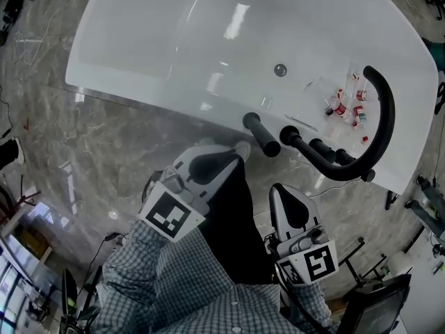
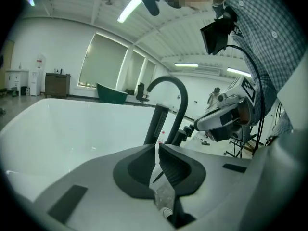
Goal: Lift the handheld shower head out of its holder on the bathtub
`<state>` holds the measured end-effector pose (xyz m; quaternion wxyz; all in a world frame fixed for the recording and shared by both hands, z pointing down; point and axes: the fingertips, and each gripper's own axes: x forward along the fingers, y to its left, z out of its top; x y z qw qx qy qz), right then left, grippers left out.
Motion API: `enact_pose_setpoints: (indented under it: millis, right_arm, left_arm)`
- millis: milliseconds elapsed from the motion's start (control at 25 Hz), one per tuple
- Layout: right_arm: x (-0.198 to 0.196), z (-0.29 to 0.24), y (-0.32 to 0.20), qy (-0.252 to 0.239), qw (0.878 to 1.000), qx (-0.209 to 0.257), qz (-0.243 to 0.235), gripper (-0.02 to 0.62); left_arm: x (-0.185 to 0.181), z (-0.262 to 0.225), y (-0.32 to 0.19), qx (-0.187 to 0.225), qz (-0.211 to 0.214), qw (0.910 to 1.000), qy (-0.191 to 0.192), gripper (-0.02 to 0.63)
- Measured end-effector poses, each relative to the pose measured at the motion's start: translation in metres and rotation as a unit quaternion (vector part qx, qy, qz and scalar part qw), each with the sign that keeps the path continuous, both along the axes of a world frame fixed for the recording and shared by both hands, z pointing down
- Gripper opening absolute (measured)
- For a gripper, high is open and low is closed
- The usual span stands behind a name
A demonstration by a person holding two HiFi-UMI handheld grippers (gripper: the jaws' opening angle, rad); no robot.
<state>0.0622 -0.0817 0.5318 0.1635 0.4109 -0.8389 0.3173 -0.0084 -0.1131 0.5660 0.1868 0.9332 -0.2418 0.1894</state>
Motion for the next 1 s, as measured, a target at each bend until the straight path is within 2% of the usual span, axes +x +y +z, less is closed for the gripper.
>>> enact_pose_setpoints:
  millis: [160,480,720,880,1000]
  right_arm:
    - [0.005,0.012,-0.003,0.0,1.0,-0.002,0.002,0.015]
    - [0.011,0.037,-0.004,0.001,1.0,-0.02,0.001,0.015]
    - [0.02,0.054,-0.004,0.004,0.999,-0.033,0.003,0.014]
    - [0.025,0.059,-0.005,0.004,0.999,-0.037,0.008,0.015]
    - [0.026,0.063,-0.005,0.003,0.999,-0.042,0.009,0.015]
  left_arm:
    - [-0.001,0.023,-0.01,0.0,-0.012,0.9998,-0.017,0.011]
    - [-0.002,0.061,-0.032,0.036,-0.028,0.9967,-0.068,0.02]
    - [0.004,0.084,-0.033,0.034,-0.002,0.9958,-0.085,0.092]
    - [0.011,0.092,-0.038,0.047,-0.002,0.9952,-0.086,0.143]
    - [0.019,0.096,-0.036,0.056,0.021,0.9937,-0.095,0.169]
